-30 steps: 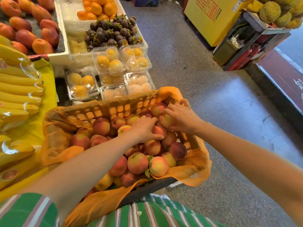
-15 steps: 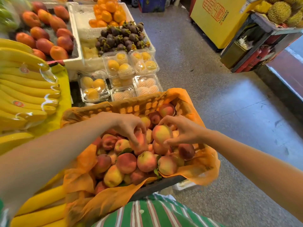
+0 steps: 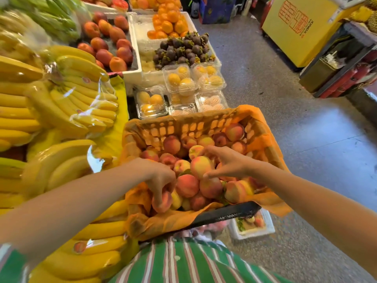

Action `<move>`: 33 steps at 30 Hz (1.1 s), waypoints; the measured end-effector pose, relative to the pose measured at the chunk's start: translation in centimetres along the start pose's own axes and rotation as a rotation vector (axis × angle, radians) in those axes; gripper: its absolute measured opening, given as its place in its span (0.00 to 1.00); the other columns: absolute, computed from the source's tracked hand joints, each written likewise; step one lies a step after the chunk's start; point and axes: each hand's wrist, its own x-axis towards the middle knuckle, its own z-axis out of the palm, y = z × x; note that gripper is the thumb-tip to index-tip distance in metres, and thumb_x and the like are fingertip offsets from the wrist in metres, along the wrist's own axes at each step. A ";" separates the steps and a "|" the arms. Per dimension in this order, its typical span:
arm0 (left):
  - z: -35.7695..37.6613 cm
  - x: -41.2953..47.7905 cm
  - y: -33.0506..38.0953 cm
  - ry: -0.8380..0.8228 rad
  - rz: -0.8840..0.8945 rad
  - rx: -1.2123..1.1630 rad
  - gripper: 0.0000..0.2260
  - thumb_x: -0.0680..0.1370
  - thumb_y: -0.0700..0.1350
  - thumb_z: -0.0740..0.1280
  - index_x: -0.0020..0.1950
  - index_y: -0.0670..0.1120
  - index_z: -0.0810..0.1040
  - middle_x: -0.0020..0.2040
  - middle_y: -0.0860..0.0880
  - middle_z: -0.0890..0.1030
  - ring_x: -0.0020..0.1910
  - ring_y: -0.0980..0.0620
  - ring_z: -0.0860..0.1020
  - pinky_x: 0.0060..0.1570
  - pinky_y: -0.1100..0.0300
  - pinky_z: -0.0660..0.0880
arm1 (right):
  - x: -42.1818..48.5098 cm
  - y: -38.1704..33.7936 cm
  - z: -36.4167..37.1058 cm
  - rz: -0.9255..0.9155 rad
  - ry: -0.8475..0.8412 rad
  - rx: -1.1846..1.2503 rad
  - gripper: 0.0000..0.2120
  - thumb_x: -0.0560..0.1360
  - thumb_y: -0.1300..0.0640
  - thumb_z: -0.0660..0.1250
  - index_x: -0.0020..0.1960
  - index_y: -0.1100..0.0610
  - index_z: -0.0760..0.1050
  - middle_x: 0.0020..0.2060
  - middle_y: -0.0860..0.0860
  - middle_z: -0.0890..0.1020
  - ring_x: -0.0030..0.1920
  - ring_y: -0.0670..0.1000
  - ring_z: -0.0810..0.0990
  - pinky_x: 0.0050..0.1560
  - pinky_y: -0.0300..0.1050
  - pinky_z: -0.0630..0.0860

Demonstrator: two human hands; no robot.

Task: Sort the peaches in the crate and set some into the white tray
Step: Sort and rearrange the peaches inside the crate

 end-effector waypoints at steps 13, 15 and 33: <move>1.2 -2.1 -2.8 0.505 -0.053 0.123 0.19 0.73 0.61 0.68 0.59 0.54 0.78 0.53 0.52 0.78 0.54 0.50 0.73 0.49 0.55 0.68 | 4.3 -1.0 1.4 0.063 0.119 0.081 0.29 0.70 0.49 0.75 0.67 0.55 0.69 0.61 0.51 0.76 0.61 0.49 0.74 0.59 0.46 0.73; 1.2 -2.9 -3.9 0.618 -0.115 0.099 0.18 0.75 0.63 0.65 0.57 0.54 0.78 0.51 0.52 0.78 0.54 0.50 0.72 0.51 0.54 0.67 | 5.4 -1.1 1.5 0.047 0.122 0.049 0.29 0.70 0.48 0.75 0.67 0.55 0.70 0.62 0.51 0.76 0.62 0.50 0.74 0.61 0.50 0.73; 1.4 -3.1 -6.7 0.920 -0.237 0.046 0.13 0.75 0.60 0.64 0.52 0.55 0.81 0.51 0.54 0.81 0.61 0.51 0.72 0.70 0.49 0.57 | 6.0 -0.2 0.1 0.047 -0.046 0.074 0.31 0.75 0.50 0.69 0.75 0.50 0.62 0.70 0.47 0.70 0.68 0.46 0.69 0.65 0.44 0.69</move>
